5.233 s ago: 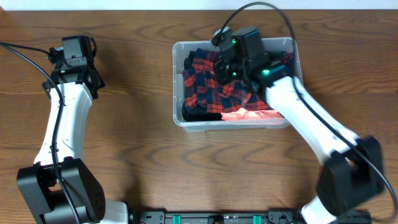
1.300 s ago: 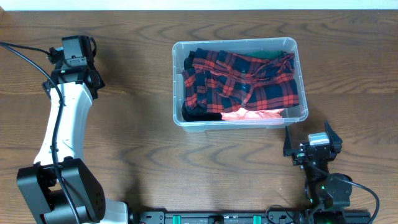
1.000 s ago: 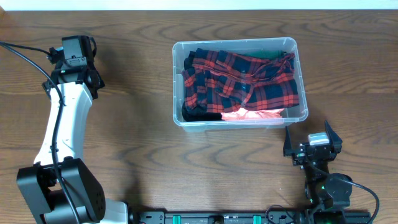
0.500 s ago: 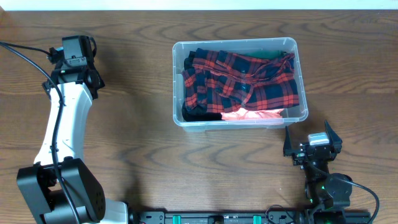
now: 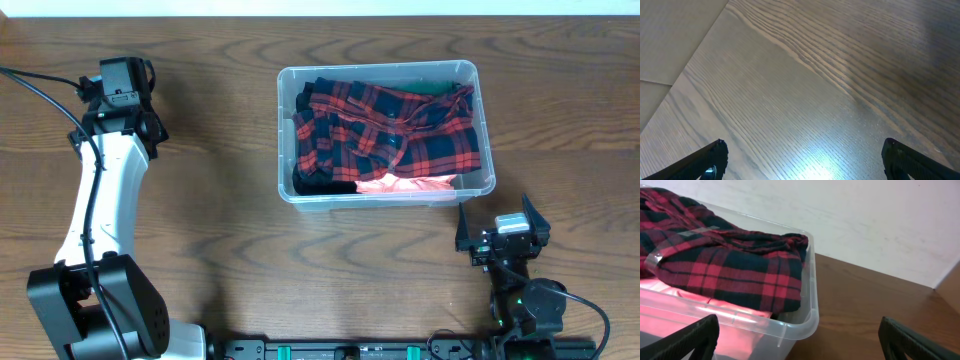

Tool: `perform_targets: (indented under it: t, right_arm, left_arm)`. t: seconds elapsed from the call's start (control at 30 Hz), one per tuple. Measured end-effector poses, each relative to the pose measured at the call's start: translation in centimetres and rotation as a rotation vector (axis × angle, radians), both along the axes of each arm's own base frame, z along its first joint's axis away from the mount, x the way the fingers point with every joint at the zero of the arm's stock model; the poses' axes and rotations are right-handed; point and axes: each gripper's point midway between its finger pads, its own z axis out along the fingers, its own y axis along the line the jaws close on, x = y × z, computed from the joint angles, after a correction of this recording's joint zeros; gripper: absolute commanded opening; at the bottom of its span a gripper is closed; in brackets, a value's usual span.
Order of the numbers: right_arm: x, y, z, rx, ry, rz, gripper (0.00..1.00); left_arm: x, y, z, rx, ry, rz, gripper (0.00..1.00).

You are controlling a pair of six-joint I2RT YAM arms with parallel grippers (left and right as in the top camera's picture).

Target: Pack container

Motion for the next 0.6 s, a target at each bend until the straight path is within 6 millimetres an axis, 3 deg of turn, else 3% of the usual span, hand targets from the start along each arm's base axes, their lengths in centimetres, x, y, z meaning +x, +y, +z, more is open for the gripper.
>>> perform_targets:
  t: [0.47,0.6]
  right_arm:
    - [0.0,0.0,0.0,0.000,0.000,0.000,0.99]
    - [0.0,0.0,0.0,0.000,0.000,0.000,0.99]
  left_arm:
    - [-0.3,-0.1,-0.5,-0.002,0.014,0.000,0.98]
    - [-1.7,-0.6,-0.9,-0.027,0.054,-0.009,0.98]
